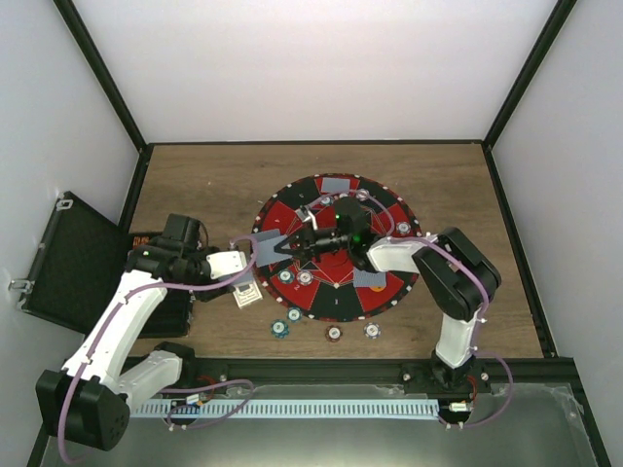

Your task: Distribute texas hold em gaming equipment

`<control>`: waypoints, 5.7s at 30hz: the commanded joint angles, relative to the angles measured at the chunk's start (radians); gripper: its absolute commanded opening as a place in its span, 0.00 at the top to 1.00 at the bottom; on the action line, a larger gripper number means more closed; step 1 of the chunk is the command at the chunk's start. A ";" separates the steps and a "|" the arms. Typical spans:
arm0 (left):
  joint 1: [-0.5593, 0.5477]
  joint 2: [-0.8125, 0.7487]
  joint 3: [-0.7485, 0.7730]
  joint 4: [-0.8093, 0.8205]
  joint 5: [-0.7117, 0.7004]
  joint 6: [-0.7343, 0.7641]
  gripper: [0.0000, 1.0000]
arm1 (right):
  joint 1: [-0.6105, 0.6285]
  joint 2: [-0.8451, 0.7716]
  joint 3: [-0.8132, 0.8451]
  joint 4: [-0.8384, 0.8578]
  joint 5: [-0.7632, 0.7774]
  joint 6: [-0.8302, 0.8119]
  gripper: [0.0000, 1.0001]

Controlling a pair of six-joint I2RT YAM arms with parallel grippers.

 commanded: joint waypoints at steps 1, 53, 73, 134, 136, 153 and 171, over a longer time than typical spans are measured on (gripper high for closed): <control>0.003 -0.015 -0.002 0.019 0.004 0.015 0.76 | -0.058 -0.036 0.002 -0.023 -0.022 -0.029 0.99; 0.003 -0.011 0.029 -0.001 0.025 0.019 0.76 | -0.088 0.137 0.434 -0.806 0.387 -0.543 0.23; 0.004 -0.026 0.027 -0.005 0.015 0.019 0.76 | -0.185 0.321 0.502 -0.900 0.400 -0.621 0.20; 0.004 0.016 0.024 0.030 0.015 0.006 0.76 | 0.053 -0.117 -0.048 -0.217 0.047 -0.216 0.06; 0.004 0.015 0.025 0.030 0.016 0.005 0.76 | 0.075 -0.108 -0.047 -0.190 0.046 -0.195 0.07; 0.004 0.009 0.027 0.024 0.018 0.005 0.76 | 0.208 0.119 0.132 -0.032 0.015 -0.066 0.11; 0.004 -0.007 0.024 0.013 0.021 0.010 0.76 | 0.221 0.316 0.291 0.003 0.003 -0.006 0.19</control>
